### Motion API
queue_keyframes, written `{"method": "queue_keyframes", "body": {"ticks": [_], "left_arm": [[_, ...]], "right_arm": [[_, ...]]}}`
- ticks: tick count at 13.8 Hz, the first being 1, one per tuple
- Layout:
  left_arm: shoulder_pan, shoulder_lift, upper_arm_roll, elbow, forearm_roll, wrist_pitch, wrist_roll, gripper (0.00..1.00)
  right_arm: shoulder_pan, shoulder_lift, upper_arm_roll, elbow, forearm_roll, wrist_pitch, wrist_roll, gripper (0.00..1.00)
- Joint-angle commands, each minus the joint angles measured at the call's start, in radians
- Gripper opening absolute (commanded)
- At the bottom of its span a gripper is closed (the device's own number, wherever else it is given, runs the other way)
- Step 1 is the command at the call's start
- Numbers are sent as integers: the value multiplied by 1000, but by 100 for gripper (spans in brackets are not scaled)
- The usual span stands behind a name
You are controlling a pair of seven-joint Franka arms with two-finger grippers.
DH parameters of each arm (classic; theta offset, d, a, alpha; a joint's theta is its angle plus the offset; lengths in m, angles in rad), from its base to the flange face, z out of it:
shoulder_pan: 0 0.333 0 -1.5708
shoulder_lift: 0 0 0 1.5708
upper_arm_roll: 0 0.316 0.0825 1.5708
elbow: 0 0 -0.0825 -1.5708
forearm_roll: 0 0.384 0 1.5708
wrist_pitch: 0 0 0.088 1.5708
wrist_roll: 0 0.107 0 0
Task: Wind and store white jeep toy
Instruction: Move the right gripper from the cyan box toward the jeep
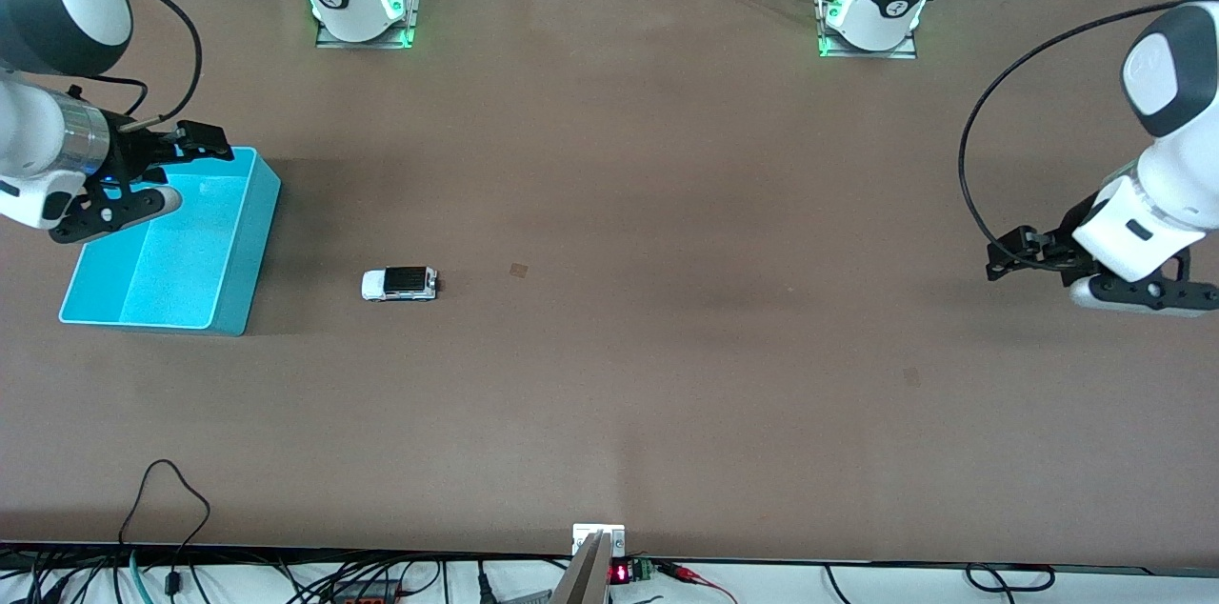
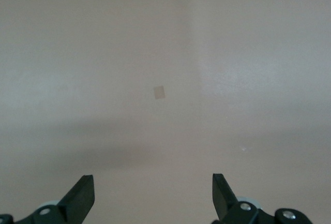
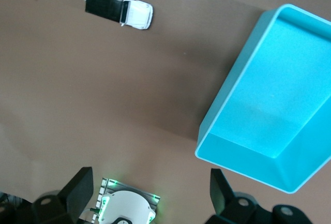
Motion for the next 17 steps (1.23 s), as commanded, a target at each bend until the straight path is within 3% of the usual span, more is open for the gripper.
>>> {"method": "queue_keyframes", "body": {"ticks": [1, 3, 5, 8, 11, 17], "left_arm": [[-24, -67, 19, -3, -7, -77, -29, 100], [-20, -104, 11, -3, -7, -129, -27, 100], [-12, -144, 11, -24, -5, -153, -31, 100], [-10, -213, 11, -101, -5, -164, -42, 100], [-10, -231, 11, -113, -2, -179, -28, 100], [-12, -218, 14, -64, -4, -188, -76, 100]], "right_arm": [[41, -21, -1, -85, 8, 80, -53, 100], [88, -65, 1, -195, -6, 208, -131, 100], [84, -107, 51, -318, -23, 356, -250, 100], [82, -96, 97, -399, -75, 522, -519, 100], [88, -55, 117, -493, -75, 718, -738, 100], [118, 79, 165, -519, -81, 941, -846, 100]]}}
